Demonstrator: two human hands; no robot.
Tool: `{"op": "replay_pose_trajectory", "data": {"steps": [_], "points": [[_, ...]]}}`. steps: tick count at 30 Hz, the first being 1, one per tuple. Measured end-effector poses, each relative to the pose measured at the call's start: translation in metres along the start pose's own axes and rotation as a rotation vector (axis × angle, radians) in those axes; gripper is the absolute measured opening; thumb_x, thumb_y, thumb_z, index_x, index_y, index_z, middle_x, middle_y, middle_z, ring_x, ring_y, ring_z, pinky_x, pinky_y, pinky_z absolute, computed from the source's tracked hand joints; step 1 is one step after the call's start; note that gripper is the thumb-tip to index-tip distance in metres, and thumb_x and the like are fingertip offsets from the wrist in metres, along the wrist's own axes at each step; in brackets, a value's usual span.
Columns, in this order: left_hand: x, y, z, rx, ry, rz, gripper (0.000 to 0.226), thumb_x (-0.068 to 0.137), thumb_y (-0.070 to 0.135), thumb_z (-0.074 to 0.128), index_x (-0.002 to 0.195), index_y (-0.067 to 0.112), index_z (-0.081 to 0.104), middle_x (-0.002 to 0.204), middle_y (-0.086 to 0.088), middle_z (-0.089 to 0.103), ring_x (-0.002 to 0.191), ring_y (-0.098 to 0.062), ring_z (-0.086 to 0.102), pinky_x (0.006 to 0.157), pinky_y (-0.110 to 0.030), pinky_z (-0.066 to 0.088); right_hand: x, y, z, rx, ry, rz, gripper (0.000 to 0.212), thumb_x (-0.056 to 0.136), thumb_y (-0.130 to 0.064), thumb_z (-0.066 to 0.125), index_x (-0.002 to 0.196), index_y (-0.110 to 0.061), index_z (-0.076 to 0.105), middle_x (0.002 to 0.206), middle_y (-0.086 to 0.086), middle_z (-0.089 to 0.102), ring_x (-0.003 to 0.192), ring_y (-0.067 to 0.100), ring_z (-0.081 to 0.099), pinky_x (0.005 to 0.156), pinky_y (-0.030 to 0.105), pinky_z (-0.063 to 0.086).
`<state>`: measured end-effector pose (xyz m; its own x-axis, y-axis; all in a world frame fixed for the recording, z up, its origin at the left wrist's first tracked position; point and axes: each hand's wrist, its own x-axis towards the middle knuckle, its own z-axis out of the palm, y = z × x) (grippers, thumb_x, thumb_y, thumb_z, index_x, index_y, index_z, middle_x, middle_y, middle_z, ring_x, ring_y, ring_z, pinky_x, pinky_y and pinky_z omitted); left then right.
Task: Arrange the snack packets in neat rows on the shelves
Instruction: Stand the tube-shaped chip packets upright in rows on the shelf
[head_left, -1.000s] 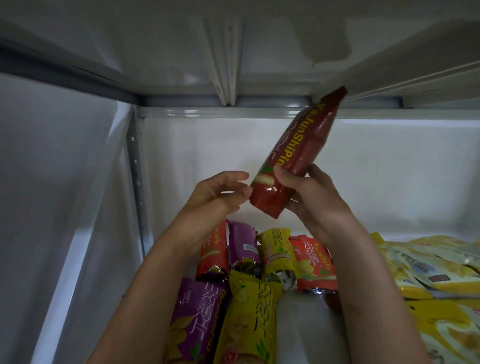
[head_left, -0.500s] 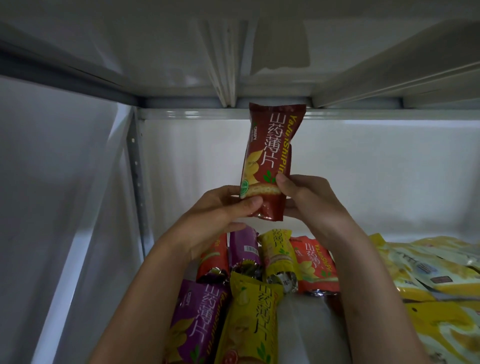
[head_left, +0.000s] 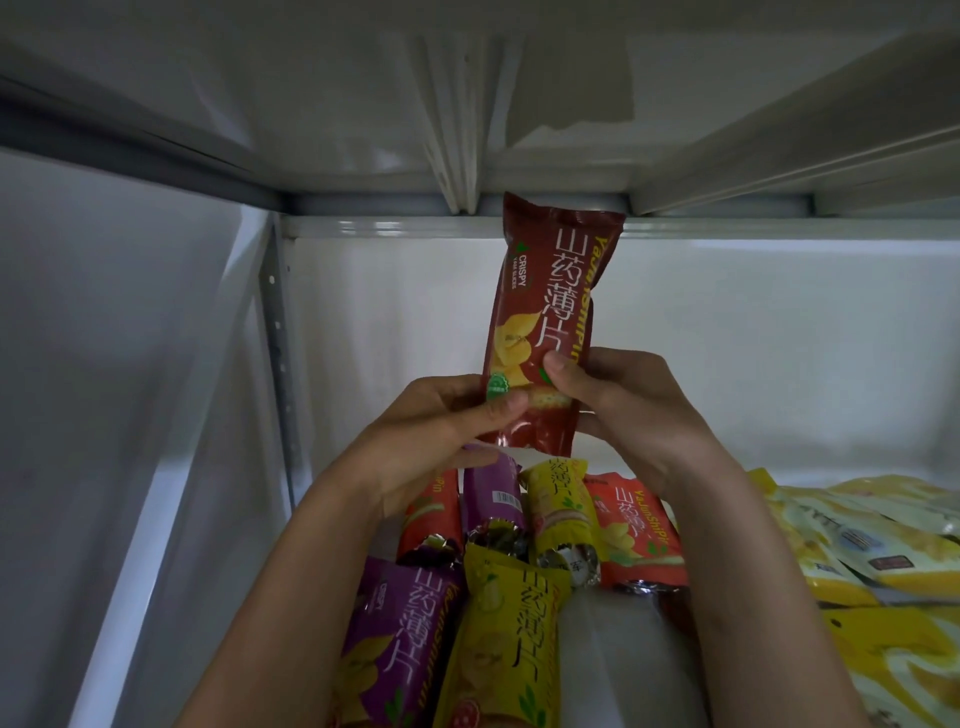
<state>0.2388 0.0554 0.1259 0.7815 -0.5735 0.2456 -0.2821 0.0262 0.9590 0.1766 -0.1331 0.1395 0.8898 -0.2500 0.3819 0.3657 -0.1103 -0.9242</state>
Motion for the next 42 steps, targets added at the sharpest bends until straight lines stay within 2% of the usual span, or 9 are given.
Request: {"op": "replay_pose_trajectory", "data": {"steps": [7,13,17,22,27,32,35,38,42], "points": [[0.001,0.0,0.0,-0.004,0.102,-0.002,0.048,0.081,0.046,0.075,0.118,0.015,0.077,0.114,-0.002,0.08,0.112,-0.019,0.074,0.097,-0.046,0.061,-0.001,-0.004,0.001,0.086,-0.078,0.024,0.031,0.096,-0.028,0.071,0.122,-0.011,0.073,0.112,0.002,0.08,0.104,0.018,0.076,0.095,0.037,0.059],[-0.005,0.005,-0.003,0.039,-0.02,-0.028,0.052,0.085,0.049,0.071,0.126,0.018,0.072,0.118,-0.002,0.078,0.113,-0.02,0.074,0.103,-0.044,0.056,-0.001,-0.005,0.001,0.164,-0.023,-0.036,0.027,0.098,-0.026,0.067,0.114,-0.007,0.075,0.108,0.003,0.08,0.098,0.018,0.078,0.075,0.025,0.061],[-0.004,0.008,0.001,-0.119,0.073,0.062,0.047,0.087,0.043,0.068,0.122,0.012,0.073,0.114,-0.006,0.079,0.107,-0.023,0.076,0.088,-0.033,0.061,0.0,-0.005,0.006,0.103,-0.085,0.004,0.029,0.097,-0.027,0.069,0.116,-0.008,0.075,0.109,0.003,0.08,0.102,0.019,0.077,0.084,0.03,0.059],[-0.006,0.009,-0.002,-0.084,0.122,0.108,0.035,0.092,0.034,0.069,0.117,0.011,0.076,0.111,-0.007,0.08,0.104,-0.024,0.077,0.083,-0.029,0.063,0.001,-0.006,0.008,0.074,-0.093,-0.033,0.046,0.096,-0.051,0.057,0.117,-0.014,0.076,0.112,-0.001,0.08,0.107,0.015,0.075,0.098,0.035,0.055],[-0.006,0.012,-0.002,-0.071,0.055,0.062,0.043,0.085,0.042,0.07,0.118,0.015,0.075,0.113,-0.005,0.08,0.106,-0.023,0.077,0.095,-0.037,0.059,0.003,-0.004,0.006,0.165,0.036,-0.108,0.032,0.102,-0.029,0.061,0.111,-0.004,0.077,0.106,0.006,0.081,0.102,0.021,0.077,0.09,0.031,0.062],[-0.006,0.015,0.0,-0.113,0.072,0.12,0.044,0.086,0.044,0.067,0.12,0.018,0.075,0.114,-0.001,0.08,0.107,-0.018,0.076,0.085,-0.026,0.06,0.004,-0.005,0.005,0.178,0.057,-0.1,0.028,0.098,-0.025,0.066,0.106,-0.001,0.078,0.101,0.007,0.081,0.094,0.021,0.078,0.075,0.024,0.062],[-0.004,0.017,0.003,-0.152,0.127,0.13,0.04,0.093,0.048,0.062,0.116,0.019,0.077,0.112,-0.002,0.08,0.105,-0.021,0.077,0.089,-0.034,0.06,0.003,-0.007,0.006,0.147,0.01,-0.12,0.025,0.097,-0.023,0.068,0.109,-0.003,0.078,0.103,0.006,0.081,0.097,0.019,0.078,0.077,0.024,0.062],[-0.003,0.016,0.003,-0.138,0.176,0.148,0.032,0.101,0.038,0.06,0.12,0.016,0.074,0.111,-0.001,0.08,0.102,-0.021,0.078,0.085,-0.033,0.06,0.003,-0.009,0.007,0.145,-0.02,-0.099,0.024,0.097,-0.026,0.069,0.108,-0.007,0.079,0.104,0.003,0.081,0.098,0.016,0.077,0.078,0.022,0.062],[-0.003,0.017,0.0,-0.13,0.186,0.127,0.034,0.096,0.041,0.064,0.118,0.018,0.075,0.111,-0.001,0.08,0.102,-0.022,0.078,0.092,-0.039,0.059,0.006,-0.007,0.008,0.133,0.002,-0.091,0.026,0.096,-0.025,0.07,0.106,-0.002,0.078,0.103,0.005,0.081,0.096,0.017,0.078,0.078,0.023,0.061]]}}
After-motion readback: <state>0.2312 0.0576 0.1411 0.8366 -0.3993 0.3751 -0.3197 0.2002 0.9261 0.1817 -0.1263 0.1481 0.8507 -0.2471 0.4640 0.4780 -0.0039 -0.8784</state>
